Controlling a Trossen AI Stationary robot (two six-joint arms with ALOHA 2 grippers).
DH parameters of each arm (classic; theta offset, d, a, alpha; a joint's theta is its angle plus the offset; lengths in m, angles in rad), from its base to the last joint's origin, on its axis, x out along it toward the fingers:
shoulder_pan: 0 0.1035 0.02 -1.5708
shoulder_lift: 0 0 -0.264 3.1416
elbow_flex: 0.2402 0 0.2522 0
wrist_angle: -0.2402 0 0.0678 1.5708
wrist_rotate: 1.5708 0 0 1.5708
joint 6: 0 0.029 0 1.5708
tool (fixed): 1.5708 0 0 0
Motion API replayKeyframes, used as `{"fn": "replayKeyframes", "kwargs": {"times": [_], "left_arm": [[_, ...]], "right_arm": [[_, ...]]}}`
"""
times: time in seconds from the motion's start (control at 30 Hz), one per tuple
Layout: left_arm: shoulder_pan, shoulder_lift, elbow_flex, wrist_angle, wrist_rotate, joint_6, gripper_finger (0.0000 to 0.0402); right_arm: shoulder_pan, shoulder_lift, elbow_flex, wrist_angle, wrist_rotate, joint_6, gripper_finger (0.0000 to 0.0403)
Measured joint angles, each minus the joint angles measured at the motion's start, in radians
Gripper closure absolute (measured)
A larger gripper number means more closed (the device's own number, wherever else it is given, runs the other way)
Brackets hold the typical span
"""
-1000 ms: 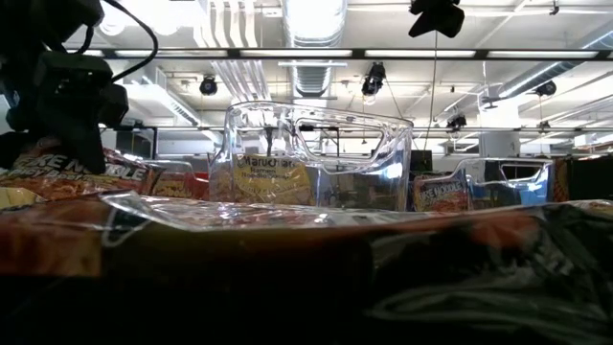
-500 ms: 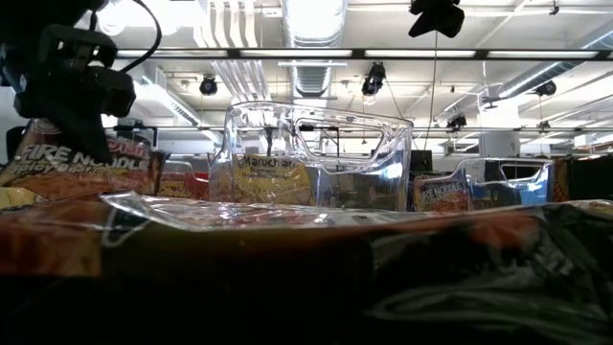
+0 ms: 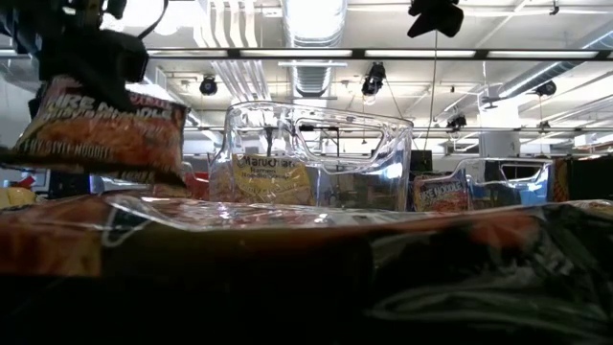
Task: Sort Maruchan noodles
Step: Put the top left black noodle pack into the top right transparent bin
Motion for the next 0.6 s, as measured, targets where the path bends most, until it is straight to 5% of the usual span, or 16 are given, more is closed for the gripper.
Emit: {"fn": "replayKeyframes", "kwargs": {"times": [0.13,0.3,0.6], "left_arm": [[0.0,0.0,0.046,0.0,-0.007,0.019,0.0326],[-0.001,0.022,0.128,0.013,-0.085,0.076,0.0326],[0.001,0.203,0.343,-0.004,-0.177,0.249,0.0326]], "right_arm": [[0.0,0.018,0.0,0.06,0.012,-0.011,0.0197],[0.0,0.042,0.0,0.102,0.012,0.197,0.0197],[0.0,0.105,0.0,0.172,0.011,0.256,0.0197]]}}
